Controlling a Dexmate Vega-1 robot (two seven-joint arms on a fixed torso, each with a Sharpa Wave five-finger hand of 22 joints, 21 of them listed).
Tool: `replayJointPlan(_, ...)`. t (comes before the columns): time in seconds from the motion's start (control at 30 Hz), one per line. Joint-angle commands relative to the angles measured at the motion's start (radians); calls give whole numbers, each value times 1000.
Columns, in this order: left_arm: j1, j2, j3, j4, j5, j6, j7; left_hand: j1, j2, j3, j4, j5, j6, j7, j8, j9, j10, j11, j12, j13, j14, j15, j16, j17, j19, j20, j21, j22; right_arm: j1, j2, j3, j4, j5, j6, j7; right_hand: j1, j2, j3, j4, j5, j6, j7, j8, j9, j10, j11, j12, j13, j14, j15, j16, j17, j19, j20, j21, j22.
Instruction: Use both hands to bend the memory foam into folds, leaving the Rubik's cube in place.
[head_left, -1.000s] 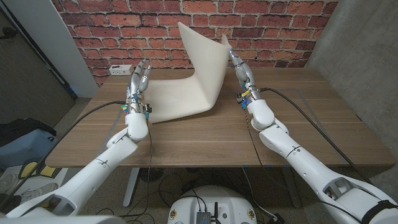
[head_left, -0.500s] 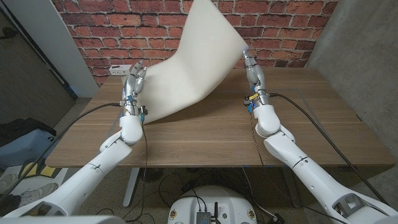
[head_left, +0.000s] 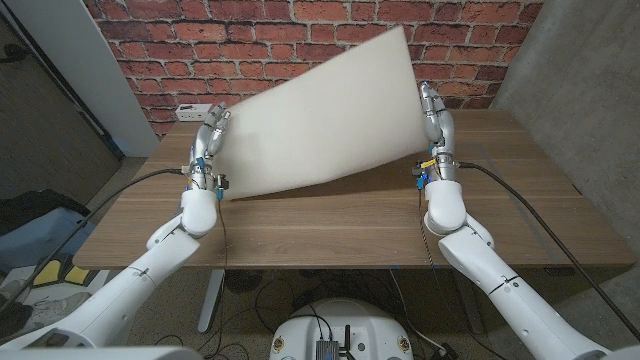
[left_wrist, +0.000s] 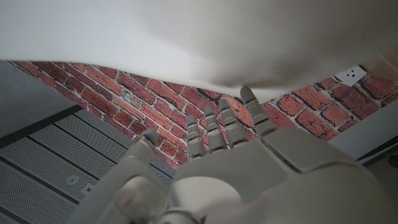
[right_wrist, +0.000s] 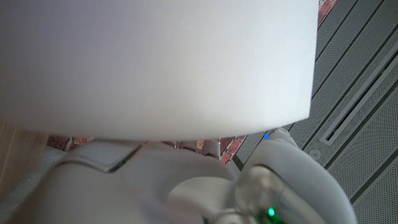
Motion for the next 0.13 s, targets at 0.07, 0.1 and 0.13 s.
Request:
replayJointPlan(0.07,-11,13,-9,103,-66,-79,-83,6,-1,1,-6,-6,1,-2,-1,1,-5,1,-3,2,-5,4,-3,1,2,-6,-6,2,-110,24,26,-70,-58,-66,-121,14,2,2,-9,4,3,3,-1,-1,11,7,3,1,9,-2,5,1,9,5,5,3)
replayJointPlan(0.1,-11,14,-10,109,-75,-80,-90,6,-1,1,-7,-6,0,-1,-1,1,-4,0,-3,2,-6,4,-3,1,2,-7,-7,2,-109,25,19,-70,-72,-78,-127,14,2,2,-9,4,3,3,-1,-1,11,7,3,1,9,-3,5,1,9,5,5,3)
replayJointPlan(0.13,-11,15,-11,114,-82,-82,-97,5,0,1,-7,-6,0,-1,-2,1,-5,2,-3,2,-6,4,-3,1,2,-7,-8,2,-108,15,11,-71,-83,-90,-116,14,2,2,-10,4,3,4,-1,-1,11,8,3,1,10,-3,5,1,9,5,4,3)
